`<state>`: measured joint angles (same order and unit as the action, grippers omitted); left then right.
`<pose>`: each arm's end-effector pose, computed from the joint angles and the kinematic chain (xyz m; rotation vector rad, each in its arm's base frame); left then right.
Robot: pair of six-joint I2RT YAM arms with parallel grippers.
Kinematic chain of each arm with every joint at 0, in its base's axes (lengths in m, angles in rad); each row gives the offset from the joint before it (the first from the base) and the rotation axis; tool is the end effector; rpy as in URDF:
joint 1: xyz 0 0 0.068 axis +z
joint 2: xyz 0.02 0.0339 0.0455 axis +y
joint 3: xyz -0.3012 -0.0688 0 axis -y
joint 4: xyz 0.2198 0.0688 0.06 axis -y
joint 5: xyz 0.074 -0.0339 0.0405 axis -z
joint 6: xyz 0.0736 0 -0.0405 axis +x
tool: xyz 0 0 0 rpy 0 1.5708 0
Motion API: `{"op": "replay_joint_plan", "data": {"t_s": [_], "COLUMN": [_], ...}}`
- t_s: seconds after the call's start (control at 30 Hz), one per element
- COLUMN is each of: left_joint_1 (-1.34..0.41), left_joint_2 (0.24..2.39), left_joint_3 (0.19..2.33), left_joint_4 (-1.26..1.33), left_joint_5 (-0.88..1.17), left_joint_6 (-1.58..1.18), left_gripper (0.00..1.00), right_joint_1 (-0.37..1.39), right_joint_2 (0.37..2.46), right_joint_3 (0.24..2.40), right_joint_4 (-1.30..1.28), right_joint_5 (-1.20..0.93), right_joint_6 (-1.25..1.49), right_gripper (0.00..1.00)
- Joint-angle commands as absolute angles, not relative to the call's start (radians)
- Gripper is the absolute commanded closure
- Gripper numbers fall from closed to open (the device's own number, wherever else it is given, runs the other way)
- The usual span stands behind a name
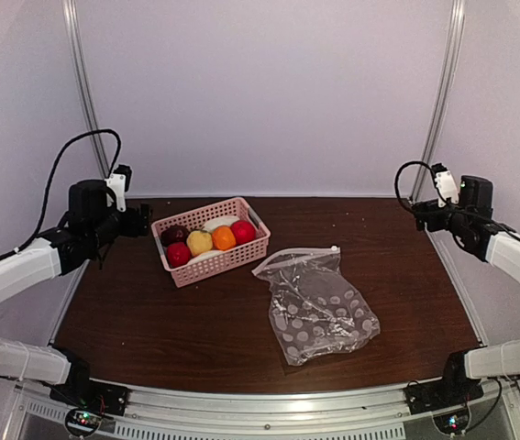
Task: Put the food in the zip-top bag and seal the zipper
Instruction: Adjust the bin at the corner of the board.
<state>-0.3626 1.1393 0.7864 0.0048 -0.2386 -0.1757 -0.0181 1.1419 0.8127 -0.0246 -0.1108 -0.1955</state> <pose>0.2472 -0.0752 0.3178 0.0184 1.9108 -0.1349 0.2603 0.0034 0.3222 -0.2441 1.9069 -0.0367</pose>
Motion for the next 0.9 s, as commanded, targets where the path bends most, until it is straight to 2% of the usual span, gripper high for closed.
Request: {"op": "replay_joint_plan", "data": {"t_s": [0.0,0.1,0.23,0.3,0.37,0.53,0.67,0.87], "left_joint_1": [-0.374,-0.403,-0.423,-0.429,-0.429,-0.379,-0.356,-0.341], "left_joint_2": [1.159,1.177,1.246,1.297,1.341,1.449,1.507,1.601], "left_joint_3": [0.764,0.773,0.846,0.9,0.95,1.104,1.162,1.236], "left_joint_4": [0.122,0.122,0.044,-0.021,-0.077,-0.258,-0.323,-0.461], "left_joint_5": [-0.125,-0.082,-0.017,-0.017,-0.097,-0.117,-0.117,-0.159], "left_joint_6": [-0.176,-0.164,-0.18,-0.193,-0.222,-0.289,-0.353,-0.475], "left_gripper": [0.13,0.16,0.35,0.39,0.41,0.46,0.47,0.55], "right_joint_1": [-0.034,-0.038,-0.042,-0.042,-0.043,-0.044,-0.045,-0.044], "right_joint_2": [1.151,1.152,1.146,1.142,1.139,1.133,1.138,1.144], "right_joint_3": [0.772,0.755,0.747,0.745,0.744,0.722,0.715,0.706], "right_joint_4": [0.014,-0.007,-0.042,-0.056,-0.069,-0.069,-0.07,-0.07], "right_joint_5": [-0.124,-0.186,-0.282,-0.331,-0.368,-0.448,-0.486,-0.515], "right_joint_6": [-0.235,-0.315,-0.374,-0.4,-0.413,-0.44,-0.437,-0.447], "right_gripper": [0.02,0.01,0.01,0.01,0.01,0.01,0.02,0.02]}}
